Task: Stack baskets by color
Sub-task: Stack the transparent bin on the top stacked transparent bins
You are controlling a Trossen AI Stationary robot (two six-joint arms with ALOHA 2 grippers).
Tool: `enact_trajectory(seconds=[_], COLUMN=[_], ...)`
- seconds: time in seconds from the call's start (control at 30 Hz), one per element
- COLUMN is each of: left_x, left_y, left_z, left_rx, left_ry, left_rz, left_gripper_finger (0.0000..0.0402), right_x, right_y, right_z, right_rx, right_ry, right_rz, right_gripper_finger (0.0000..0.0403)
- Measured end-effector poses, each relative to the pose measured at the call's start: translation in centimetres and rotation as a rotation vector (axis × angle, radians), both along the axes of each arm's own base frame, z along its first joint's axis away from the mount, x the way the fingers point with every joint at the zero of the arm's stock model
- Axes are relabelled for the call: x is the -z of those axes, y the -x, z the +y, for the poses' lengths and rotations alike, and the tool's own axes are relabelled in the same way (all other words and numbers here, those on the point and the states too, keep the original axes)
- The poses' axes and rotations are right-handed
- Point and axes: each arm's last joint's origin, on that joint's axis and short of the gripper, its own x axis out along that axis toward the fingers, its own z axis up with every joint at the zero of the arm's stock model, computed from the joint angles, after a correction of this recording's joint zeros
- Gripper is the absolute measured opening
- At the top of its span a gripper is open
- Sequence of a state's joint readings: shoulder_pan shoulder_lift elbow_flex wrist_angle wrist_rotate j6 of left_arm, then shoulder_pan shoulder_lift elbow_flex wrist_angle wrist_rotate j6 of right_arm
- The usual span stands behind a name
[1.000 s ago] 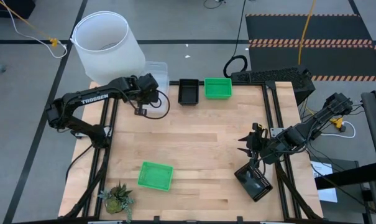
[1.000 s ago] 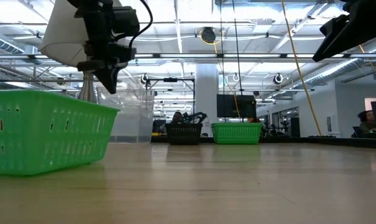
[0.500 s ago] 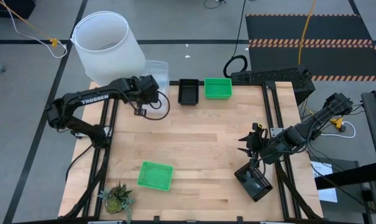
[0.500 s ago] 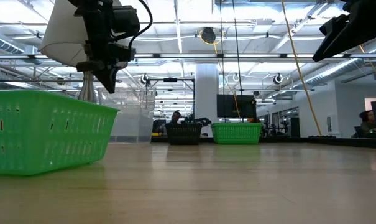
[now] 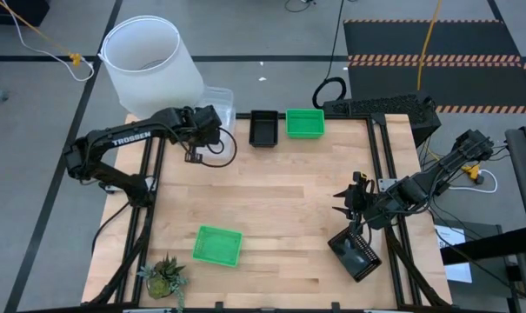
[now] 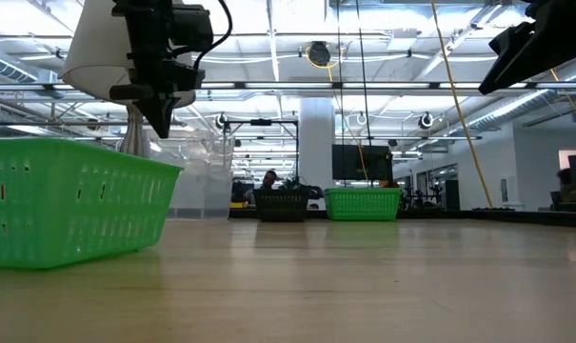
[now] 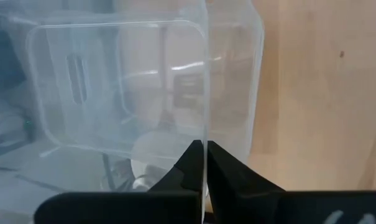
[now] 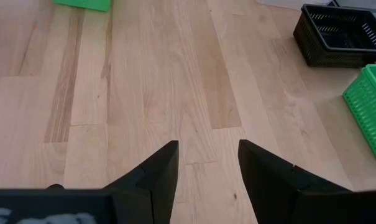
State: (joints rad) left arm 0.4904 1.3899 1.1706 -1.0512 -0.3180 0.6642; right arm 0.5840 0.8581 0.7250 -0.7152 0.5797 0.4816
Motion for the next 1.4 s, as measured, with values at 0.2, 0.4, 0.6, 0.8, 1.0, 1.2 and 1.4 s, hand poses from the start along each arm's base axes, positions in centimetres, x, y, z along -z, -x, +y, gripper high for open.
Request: enact_trajectory(seconds=[0.2,0.4,0.6,0.8,1.0,1.2,1.4], left_x=[0.0,0.1,0.2,0.1,0.0,-0.1,0.0], left_y=[-0.2,-0.2,-0.2,-0.2,-0.7,-0.7,-0.6], left_z=[-0.4,-1.2,-1.5,-1.5,-1.3,-1.2,-1.7], left_rx=[0.01,0.037,0.043,0.031,-0.005,-0.037,-0.029], left_ry=[0.005,0.03,0.056,0.053,0.032,0.001,0.012], left_rz=[-0.003,0.024,0.034,0.023,-0.044,-0.043,-0.015], left_gripper_finger=[0.0016,0.0006,0.0017,0.0008,0.0059,0.013,0.0146], right_x=[0.0,0.0,0.0,0.0,0.0,0.0,0.0], right_y=[0.0,0.0,0.0,0.0,0.0,0.0,0.0], right_z=[0.0,0.0,0.0,0.0,0.0,0.0,0.0], right_rx=[0.0,-0.004,-0.005,-0.005,-0.005,-0.005,-0.014], right_ry=[0.0,0.004,0.006,0.006,0.006,0.006,0.015], right_rz=[0.0,0.001,0.002,0.001,0.001,0.001,0.004], right_gripper_finger=[0.0162,0.0162,0.0162,0.0162,0.0162,0.0162,0.0162])
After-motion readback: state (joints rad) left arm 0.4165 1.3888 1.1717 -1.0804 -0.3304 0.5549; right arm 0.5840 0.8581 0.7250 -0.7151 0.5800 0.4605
